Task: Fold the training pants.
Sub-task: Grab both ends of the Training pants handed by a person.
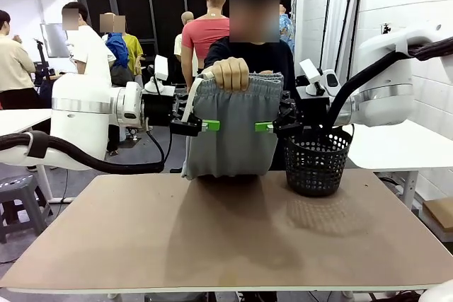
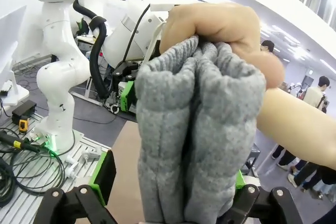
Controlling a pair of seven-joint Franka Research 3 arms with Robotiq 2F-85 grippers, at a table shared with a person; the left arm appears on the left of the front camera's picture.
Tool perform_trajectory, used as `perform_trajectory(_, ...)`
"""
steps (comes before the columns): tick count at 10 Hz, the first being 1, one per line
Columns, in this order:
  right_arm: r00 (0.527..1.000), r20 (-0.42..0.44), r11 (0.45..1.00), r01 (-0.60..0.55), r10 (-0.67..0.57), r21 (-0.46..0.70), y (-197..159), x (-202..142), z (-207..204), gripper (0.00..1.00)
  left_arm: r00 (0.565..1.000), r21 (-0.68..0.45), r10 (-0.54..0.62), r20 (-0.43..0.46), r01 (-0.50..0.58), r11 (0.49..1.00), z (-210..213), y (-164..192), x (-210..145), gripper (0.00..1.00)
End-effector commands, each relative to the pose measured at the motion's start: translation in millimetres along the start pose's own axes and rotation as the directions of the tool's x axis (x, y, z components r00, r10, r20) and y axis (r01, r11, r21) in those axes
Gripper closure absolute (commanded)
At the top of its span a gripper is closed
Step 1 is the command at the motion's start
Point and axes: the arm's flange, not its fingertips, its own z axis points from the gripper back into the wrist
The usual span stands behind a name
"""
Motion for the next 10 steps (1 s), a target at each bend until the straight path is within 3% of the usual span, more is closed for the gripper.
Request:
perform_trajectory(1,0.999,0.048,1.000,0.013,-0.014,0.024,-8.7,1.9,-5.2,0.20,0.999,0.005,-0.001,0.050,0.000,1.000,2.2,-2.0,-5.6,0.23)
perform_trajectory(5,0.996,0.075,0.999,0.043,-0.045,0.028,-8.4,4.6,-2.3,0.99,0.997,0.043,0.059,0.045,-0.061,0.997,1.1,5.6,-15.6,1.00)
perform_trajectory(10,0.995,0.060,0.996,0.074,-0.077,0.050,-9.6,3.7,-4.3,1.00,0.993,0.005,0.097,0.073,-0.098,0.995,1.8,12.5,-24.8,1.00)
